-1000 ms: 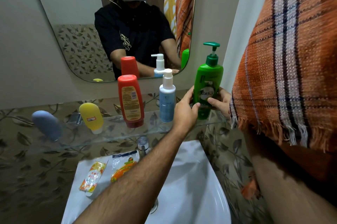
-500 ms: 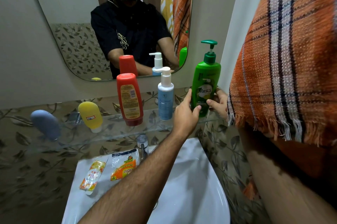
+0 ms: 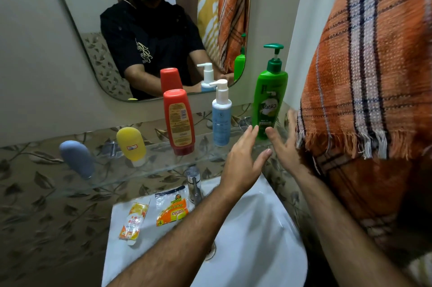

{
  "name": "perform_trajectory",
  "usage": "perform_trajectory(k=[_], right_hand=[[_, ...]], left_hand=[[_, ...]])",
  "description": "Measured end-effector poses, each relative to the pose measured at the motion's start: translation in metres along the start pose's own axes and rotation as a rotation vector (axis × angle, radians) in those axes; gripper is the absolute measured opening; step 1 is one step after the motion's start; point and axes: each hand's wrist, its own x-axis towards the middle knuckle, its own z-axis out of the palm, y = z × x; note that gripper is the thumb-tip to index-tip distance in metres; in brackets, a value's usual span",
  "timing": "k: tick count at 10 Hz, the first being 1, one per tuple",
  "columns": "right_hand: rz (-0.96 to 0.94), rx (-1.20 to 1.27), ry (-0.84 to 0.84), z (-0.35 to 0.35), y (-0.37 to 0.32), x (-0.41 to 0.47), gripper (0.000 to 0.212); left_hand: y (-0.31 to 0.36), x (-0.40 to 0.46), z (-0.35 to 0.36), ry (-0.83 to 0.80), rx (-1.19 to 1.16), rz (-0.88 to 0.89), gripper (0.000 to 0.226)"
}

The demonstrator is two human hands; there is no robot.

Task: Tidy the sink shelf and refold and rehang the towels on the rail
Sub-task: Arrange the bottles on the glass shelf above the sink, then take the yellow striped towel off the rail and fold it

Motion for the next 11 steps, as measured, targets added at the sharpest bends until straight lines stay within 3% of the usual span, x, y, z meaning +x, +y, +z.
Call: perform_trajectory(k=[1,2,3,5,7,11], right_hand=[[0.025,-0.109,0.008,0.007,-0.002,-0.015,0.09],[0.013,-0.296,0.013,0.013,-0.019,-0.037,0.116],[0.012,-0.397,0.055,0.019,-0.052,-0.062,0.115],[-0.056,-0.861,0.15,0.018,-0.125,-0.115,0.1],[-0.026,-1.242,0.298,-0.029,-0.189,-0.158,0.097],[0.127,-1.595,0.641,-0.182,-0.297,-0.223,0.104]], left_hand=[[-0.009,-0.02,-0.019,-0.072,0.079,0.094,0.067],[-0.019,-0.039,-0.043,-0.125,0.185,0.181,0.074],[-0.024,-0.057,-0.082,-0.144,0.279,0.272,0.083],[-0.018,-0.062,-0.133,-0.158,0.464,0.515,0.097],[0.037,-0.067,-0.155,-0.15,0.422,0.639,0.102],[0.197,-0.061,-0.134,-0.05,0.291,0.885,0.101]])
